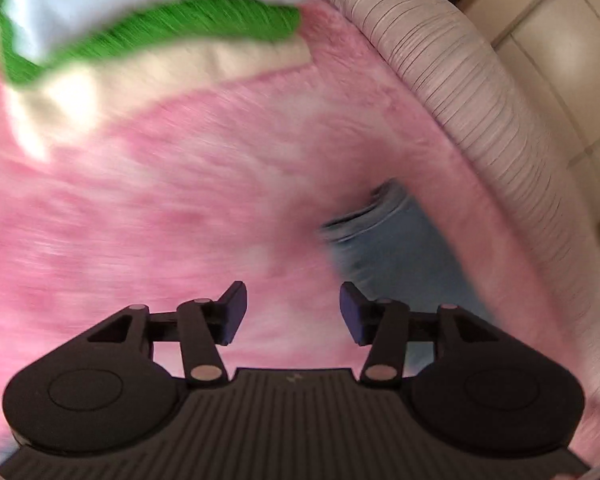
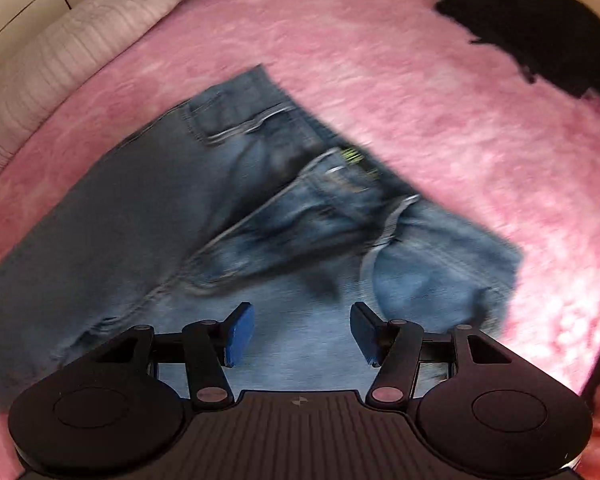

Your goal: Fold clothes

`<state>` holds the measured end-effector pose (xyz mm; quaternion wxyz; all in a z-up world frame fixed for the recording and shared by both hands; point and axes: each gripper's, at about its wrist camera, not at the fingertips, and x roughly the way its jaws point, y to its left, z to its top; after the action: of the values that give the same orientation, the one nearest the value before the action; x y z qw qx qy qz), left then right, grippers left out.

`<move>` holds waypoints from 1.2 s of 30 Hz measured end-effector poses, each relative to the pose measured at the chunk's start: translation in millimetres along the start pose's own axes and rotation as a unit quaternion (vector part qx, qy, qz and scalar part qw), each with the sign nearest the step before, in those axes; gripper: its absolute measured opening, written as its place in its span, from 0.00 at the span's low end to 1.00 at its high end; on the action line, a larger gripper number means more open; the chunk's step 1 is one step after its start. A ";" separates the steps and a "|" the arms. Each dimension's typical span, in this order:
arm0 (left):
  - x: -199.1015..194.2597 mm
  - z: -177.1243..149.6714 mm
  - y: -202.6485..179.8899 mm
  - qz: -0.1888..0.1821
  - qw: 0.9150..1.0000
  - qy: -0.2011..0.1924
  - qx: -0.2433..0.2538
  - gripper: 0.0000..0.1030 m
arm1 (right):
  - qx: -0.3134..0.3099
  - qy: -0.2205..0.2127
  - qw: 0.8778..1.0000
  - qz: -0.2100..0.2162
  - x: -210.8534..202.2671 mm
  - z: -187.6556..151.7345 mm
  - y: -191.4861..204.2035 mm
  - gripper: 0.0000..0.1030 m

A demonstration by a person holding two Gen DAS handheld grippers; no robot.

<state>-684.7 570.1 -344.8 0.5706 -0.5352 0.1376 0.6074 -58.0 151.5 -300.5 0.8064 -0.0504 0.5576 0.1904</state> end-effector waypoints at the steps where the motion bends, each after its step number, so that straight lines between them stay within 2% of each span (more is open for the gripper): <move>1: 14.4 2.9 -6.7 -0.012 1.000 0.003 -0.022 0.45 | -0.001 0.003 1.000 0.004 2.3 -0.2 5.5 0.55; 3: 41.4 7.1 -15.5 -0.015 0.999 0.004 -0.038 0.46 | -0.008 0.010 1.000 0.010 6.5 0.2 15.3 0.55; 5: 58.6 11.8 -20.2 0.011 0.999 -0.015 -0.039 0.44 | -0.014 0.016 1.000 0.012 10.9 1.0 23.0 0.55; 6: 62.3 12.7 -19.6 0.005 0.998 -0.028 -0.048 0.40 | -0.014 0.020 1.000 0.012 13.5 1.3 25.2 0.55; 7: 66.0 13.7 -19.1 -0.002 0.998 -0.042 -0.057 0.34 | -0.014 0.025 1.000 0.011 16.3 1.6 26.7 0.55; 8: 65.3 15.5 -19.8 -0.018 0.997 -0.046 -0.060 0.18 | -0.013 0.029 0.999 0.010 18.9 1.7 28.0 0.55; 9: 64.4 17.4 -20.7 -0.033 0.996 -0.050 -0.063 0.18 | -0.012 0.032 0.999 0.008 21.1 1.5 29.0 0.55; 10: 56.6 19.1 -26.7 -0.047 0.996 -0.060 -0.054 0.17 | -0.012 0.034 0.999 0.006 23.1 1.2 30.0 0.55; 13: 11.5 26.5 -44.4 -0.140 0.984 -0.090 -0.055 0.17 | -0.019 0.041 0.999 0.006 27.0 0.1 35.1 0.55; 14: -2.2 27.7 -48.6 -0.143 0.984 -0.099 -0.025 0.12 | -0.024 0.043 0.999 0.006 28.8 0.0 37.5 0.55; 16: -29.4 29.9 -56.8 -0.149 0.982 -0.115 0.037 0.11 | -0.035 0.046 0.998 0.002 33.2 -0.2 42.4 0.55; 17: -18.1 28.1 -50.1 -0.086 0.990 -0.085 0.070 0.11 | -0.035 0.048 0.998 0.001 35.7 -0.2 44.7 0.55; 18: -6.8 26.3 -43.3 -0.024 0.993 -0.055 0.102 0.11 | -0.033 0.049 0.998 0.001 38.2 0.0 46.6 0.55; 19: 4.5 24.5 -36.6 0.039 0.990 -0.025 0.134 0.11 | -0.030 0.051 0.998 0.002 40.8 0.1 48.8 0.55; 20: 15.7 22.8 -29.8 0.101 0.981 0.005 0.165 0.07 | -0.027 0.054 0.998 0.005 43.5 0.0 51.2 0.55; 21: 21.2 24.6 -21.1 0.116 0.981 0.016 0.156 0.07 | -0.028 0.057 0.998 0.006 46.0 0.1 54.2 0.55; 22: 26.6 26.5 -12.5 0.131 0.980 0.026 0.146 0.08 | -0.033 0.058 0.998 0.005 47.4 0.3 57.6 0.55; 23: 25.1 31.6 -14.3 0.097 0.986 0.017 0.132 0.16 | -0.040 0.059 0.997 0.006 48.0 0.6 60.7 0.55; 24: 23.6 36.6 -16.3 0.063 0.991 0.009 0.119 0.32 | -0.048 0.059 0.997 0.007 48.3 0.3 63.6 0.55; 26: 24.3 45.6 -35.4 0.026 0.992 -0.019 0.125 0.43 | -0.057 0.058 0.997 0.008 48.7 -1.1 65.9 0.55; 27: 28.3 49.3 -49.1 0.016 0.990 -0.024 0.140 0.42 | -0.057 0.057 0.997 0.008 49.1 -1.6 66.3 0.55; 30: 52.4 49.9 -92.9 -0.023 0.976 0.004 0.218 0.34 | -0.047 0.051 0.998 0.004 47.2 -3.9 67.8 0.55; 32: 73.3 40.8 -115.8 -0.043 0.958 0.030 0.280 0.27 | -0.043 0.051 0.998 0.003 45.5 -6.0 69.7 0.55; 33: 83.8 36.2 -127.2 -0.052 0.948 0.043 0.311 0.18 | -0.042 0.051 0.998 0.005 44.3 -6.9 70.3 0.55; 35: 102.9 24.7 -141.8 -0.055 0.935 0.041 0.348 0.09 | -0.044 0.051 0.998 0.009 40.8 -10.5 70.1 0.55; 36: 112.5 19.0 -149.1 -0.056 0.928 0.040 0.365 0.08 | -0.045 0.050 0.998 0.009 38.9 -12.6 69.1 0.55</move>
<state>-543.6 692.6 -362.1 0.7537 -0.3204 0.3428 0.4602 -82.3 221.3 -331.9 0.7730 -0.0913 0.5882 0.2197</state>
